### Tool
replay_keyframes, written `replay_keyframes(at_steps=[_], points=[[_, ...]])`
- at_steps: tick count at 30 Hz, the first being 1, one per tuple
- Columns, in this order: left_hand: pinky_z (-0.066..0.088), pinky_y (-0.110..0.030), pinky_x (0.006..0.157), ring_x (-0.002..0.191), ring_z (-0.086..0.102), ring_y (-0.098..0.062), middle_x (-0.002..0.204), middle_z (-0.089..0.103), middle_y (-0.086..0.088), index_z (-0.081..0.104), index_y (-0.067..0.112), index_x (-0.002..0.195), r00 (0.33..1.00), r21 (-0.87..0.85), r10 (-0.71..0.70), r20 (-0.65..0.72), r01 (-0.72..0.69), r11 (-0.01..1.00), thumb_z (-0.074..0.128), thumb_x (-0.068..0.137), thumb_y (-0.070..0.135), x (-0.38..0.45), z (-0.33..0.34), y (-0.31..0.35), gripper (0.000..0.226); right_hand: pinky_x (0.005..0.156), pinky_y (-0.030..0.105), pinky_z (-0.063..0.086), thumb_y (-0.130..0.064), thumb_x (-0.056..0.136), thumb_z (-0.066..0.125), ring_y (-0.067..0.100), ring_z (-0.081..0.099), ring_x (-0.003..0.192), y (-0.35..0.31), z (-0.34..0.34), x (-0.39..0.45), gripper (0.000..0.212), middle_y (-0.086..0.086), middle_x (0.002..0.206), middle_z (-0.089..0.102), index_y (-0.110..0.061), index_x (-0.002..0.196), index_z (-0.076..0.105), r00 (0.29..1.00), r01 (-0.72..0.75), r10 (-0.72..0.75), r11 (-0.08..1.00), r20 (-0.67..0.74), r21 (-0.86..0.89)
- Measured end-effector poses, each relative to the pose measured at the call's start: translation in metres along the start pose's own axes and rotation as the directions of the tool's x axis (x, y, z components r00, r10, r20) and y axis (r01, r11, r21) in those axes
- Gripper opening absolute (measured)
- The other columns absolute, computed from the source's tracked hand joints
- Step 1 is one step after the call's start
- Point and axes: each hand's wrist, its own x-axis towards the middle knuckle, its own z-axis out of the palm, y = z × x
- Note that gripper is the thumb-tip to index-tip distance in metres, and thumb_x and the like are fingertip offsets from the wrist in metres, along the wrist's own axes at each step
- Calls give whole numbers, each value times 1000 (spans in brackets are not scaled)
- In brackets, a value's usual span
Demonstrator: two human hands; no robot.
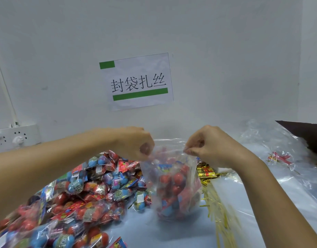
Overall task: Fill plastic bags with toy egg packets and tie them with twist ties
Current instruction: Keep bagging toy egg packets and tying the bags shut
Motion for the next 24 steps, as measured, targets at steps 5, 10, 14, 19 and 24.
replay_keyframes(at_steps=[5, 10, 14, 19, 24], points=[[32, -28, 84, 96, 54, -11, 91, 62, 11, 73, 23, 96, 943, 24, -41, -331, 52, 998, 66, 95, 27, -6, -3, -14, 9, 62, 5, 47, -18, 86, 78, -3, 67, 75, 1, 1, 4, 10, -10, 79, 74, -25, 78, 79, 971, 86, -67, 994, -230, 72], [47, -29, 86, 81, 52, -5, 88, 63, 11, 76, 20, 93, 903, -33, -57, -426, 47, 998, 69, 93, 21, -12, -1, -15, 7, 61, 10, 52, -14, 83, 80, 4, 69, 68, -1, 4, 3, 11, -11, 72, 74, -23, 76, 80, 961, 147, -116, 983, -250, 109], [46, -22, 74, 79, 57, -8, 86, 66, 8, 76, 18, 89, 900, -60, -85, -427, 65, 996, 68, 94, 16, -10, -4, -15, 9, 63, 7, 49, -13, 81, 83, -1, 66, 71, -2, 2, 4, 11, -14, 70, 73, -23, 75, 80, 938, 205, -163, 973, -307, 107], [41, -17, 71, 77, 53, 3, 85, 67, 13, 75, 21, 87, 903, -96, -91, -420, 56, 994, 70, 92, 16, -10, -11, -17, 8, 64, 6, 46, -10, 79, 83, -3, 65, 72, -4, 2, 4, 10, -18, 71, 70, -19, 76, 80, 893, 248, -185, 963, -410, 105], [40, -2, 60, 72, 57, 7, 89, 72, 6, 77, 14, 92, 893, -171, -125, -433, 55, 984, 72, 89, 13, 1, -5, -13, 6, 65, 4, 46, -13, 80, 83, 0, 65, 73, 1, 2, 5, 10, -13, 72, 72, -20, 76, 79, 920, 181, -145, 981, -363, 67]])
